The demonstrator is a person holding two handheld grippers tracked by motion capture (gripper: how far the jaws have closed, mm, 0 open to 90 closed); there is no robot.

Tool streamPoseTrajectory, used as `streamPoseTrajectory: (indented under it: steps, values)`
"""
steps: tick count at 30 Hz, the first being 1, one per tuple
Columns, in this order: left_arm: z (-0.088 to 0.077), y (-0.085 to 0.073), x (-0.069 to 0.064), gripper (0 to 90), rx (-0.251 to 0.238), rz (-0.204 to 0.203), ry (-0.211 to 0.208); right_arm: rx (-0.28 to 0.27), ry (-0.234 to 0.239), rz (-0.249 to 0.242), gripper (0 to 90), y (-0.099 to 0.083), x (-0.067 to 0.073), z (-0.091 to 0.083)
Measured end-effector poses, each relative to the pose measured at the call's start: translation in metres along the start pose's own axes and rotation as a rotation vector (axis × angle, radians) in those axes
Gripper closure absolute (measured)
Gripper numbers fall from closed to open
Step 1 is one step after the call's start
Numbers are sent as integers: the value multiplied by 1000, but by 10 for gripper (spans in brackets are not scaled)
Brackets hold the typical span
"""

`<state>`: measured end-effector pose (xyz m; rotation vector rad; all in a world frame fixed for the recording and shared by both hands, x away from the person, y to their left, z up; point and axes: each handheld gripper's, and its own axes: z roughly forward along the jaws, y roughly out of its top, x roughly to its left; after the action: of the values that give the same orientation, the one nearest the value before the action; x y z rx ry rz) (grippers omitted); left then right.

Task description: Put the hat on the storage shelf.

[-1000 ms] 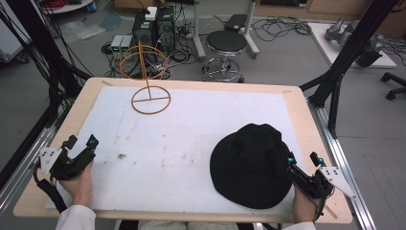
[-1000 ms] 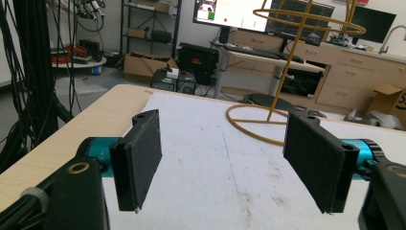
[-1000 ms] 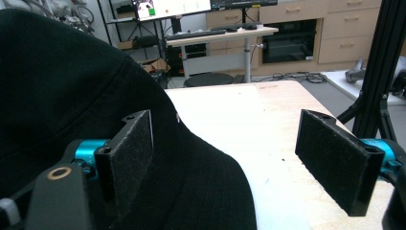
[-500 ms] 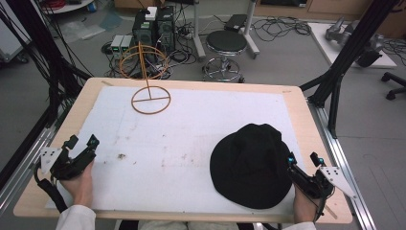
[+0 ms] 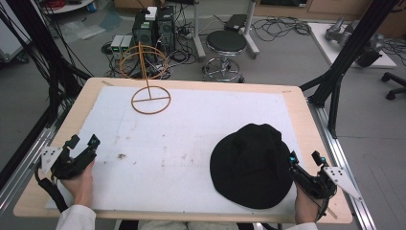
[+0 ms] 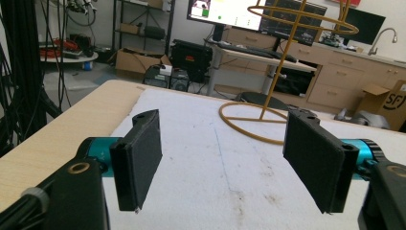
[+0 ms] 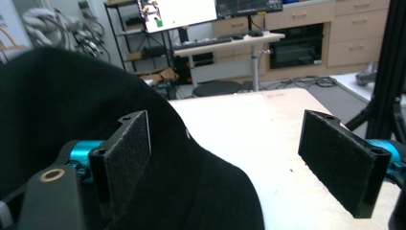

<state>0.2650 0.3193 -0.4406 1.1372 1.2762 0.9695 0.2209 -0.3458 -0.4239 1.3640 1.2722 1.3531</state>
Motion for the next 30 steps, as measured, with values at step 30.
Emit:
streamPoseTrajectory:
  steps: [30]
  values:
    - [2,-1,2,296,9,-20,-10,42,344,-79,157,10,21,1]
